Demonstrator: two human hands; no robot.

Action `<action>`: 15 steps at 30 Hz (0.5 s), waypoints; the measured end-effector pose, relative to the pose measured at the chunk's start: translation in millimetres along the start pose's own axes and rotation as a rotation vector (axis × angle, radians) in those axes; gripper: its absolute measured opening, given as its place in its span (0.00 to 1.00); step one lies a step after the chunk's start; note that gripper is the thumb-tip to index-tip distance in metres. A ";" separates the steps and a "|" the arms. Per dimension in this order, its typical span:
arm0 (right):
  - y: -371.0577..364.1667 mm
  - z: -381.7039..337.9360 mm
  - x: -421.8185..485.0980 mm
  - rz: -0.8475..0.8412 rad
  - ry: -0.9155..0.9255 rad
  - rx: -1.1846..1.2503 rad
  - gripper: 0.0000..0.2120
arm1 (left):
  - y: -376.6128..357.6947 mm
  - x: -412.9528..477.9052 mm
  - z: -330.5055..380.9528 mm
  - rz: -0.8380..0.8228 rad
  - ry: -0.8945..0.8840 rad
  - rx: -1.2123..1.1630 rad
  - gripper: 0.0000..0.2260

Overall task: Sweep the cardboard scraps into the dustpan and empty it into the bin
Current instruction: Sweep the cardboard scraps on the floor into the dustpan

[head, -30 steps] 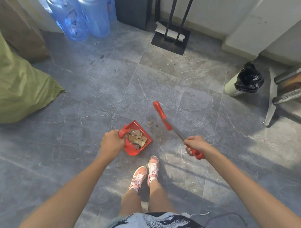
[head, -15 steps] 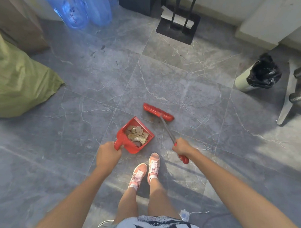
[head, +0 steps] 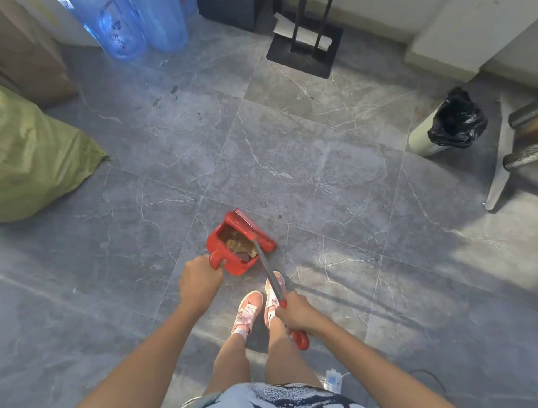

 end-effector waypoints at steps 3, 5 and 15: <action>-2.9 9.0 -14.0 -0.022 0.011 0.078 0.17 | 2.7 -4.9 -4.2 0.013 -0.006 -0.040 0.16; 8.0 17.5 -24.0 0.003 0.016 0.168 0.15 | 8.2 -9.4 -11.1 0.037 -0.005 -0.090 0.15; 75.9 51.0 -90.9 0.128 0.063 0.462 0.17 | 52.2 -19.9 -35.9 0.133 -0.050 -0.159 0.12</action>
Point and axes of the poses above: each hand's wrist, its own x-axis towards the middle knuckle, its own y-axis out of the back of the hand, z = x × y, the point moved 10 cm from there along x, towards the middle knuckle, and after that the axes turned 15 degrees about x, right-handed, at the moved point
